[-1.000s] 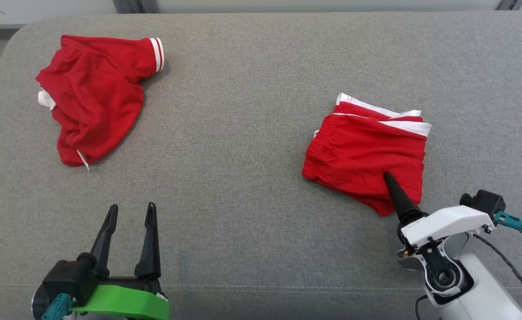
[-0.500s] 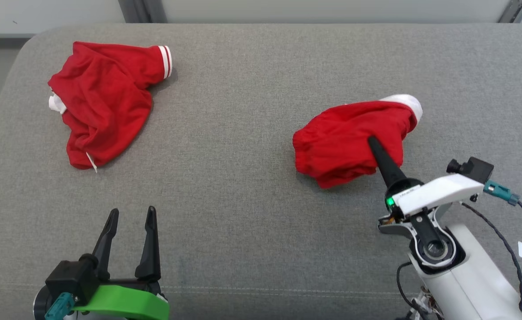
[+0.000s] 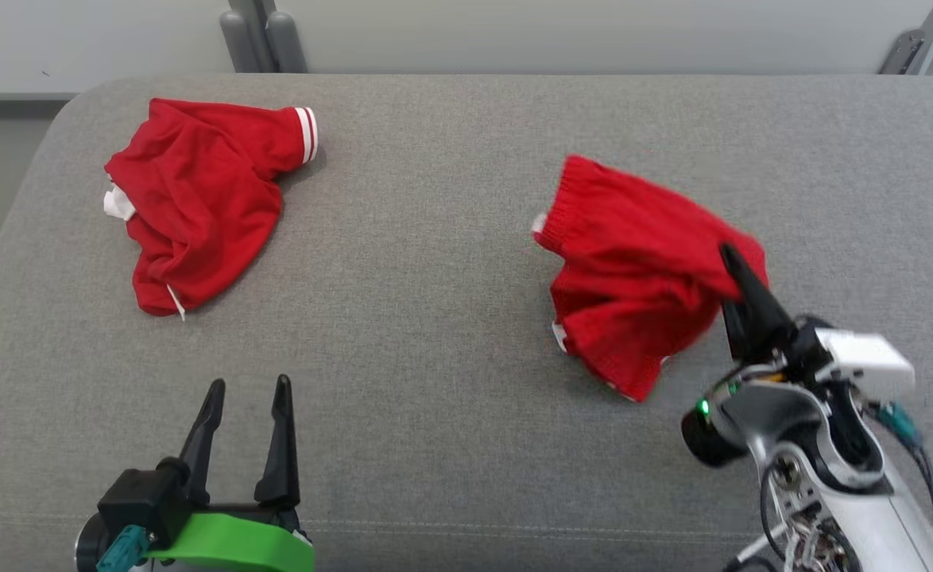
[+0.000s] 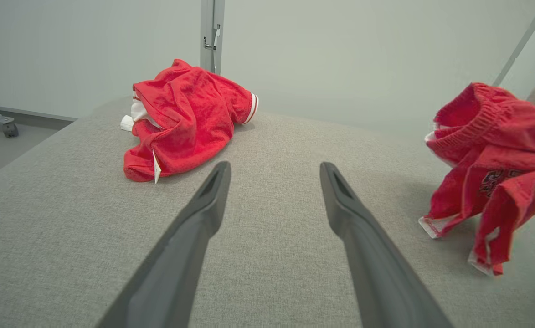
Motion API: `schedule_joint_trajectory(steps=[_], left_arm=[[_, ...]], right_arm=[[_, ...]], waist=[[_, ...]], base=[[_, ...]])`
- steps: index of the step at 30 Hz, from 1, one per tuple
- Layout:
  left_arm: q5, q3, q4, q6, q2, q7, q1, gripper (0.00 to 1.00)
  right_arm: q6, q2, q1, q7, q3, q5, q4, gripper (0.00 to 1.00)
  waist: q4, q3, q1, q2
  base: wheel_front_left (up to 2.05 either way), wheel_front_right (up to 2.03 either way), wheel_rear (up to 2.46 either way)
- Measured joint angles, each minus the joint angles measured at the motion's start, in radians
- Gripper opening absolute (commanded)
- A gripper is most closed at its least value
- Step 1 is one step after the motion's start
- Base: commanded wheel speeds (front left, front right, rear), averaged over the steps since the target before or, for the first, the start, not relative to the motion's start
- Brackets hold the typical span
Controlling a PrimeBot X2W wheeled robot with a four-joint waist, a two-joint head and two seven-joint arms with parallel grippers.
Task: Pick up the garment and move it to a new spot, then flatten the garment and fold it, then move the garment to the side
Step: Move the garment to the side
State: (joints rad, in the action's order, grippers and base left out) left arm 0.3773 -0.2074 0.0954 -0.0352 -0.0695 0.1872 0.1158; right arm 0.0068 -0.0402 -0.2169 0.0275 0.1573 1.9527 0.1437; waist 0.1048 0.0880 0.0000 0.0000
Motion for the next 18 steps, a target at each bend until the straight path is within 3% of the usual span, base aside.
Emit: schedule_joint_trajectory(steps=[4, 10, 18], left_arm=[[0.004, -0.004, 0.005, -0.001, 0.007, 0.004, 0.002, 1.00], [0.007, -0.007, 0.003, -0.002, 0.005, 0.007, 0.002, 1.00], [0.007, -0.043, 0.000, 0.008, 0.006, 0.007, -0.006, 1.00]], right_arm=[[-0.007, -0.021, 0.096, -0.019, 0.049, 0.157, -0.032, 0.00], [-0.035, -0.010, 0.052, -0.036, 0.115, -0.005, -0.053, 0.00], [-0.090, -0.019, -0.043, -0.033, 0.179, -0.100, -0.103, 0.00]], waist=[[0.010, 0.004, 0.0000, 0.0001], [0.003, 0.005, 0.0000, 0.0000], [0.023, 0.008, 0.0000, 0.0000]], base=[[0.00, 0.00, 0.00], [0.00, 0.00, 0.00], [0.00, 0.00, 0.00]])
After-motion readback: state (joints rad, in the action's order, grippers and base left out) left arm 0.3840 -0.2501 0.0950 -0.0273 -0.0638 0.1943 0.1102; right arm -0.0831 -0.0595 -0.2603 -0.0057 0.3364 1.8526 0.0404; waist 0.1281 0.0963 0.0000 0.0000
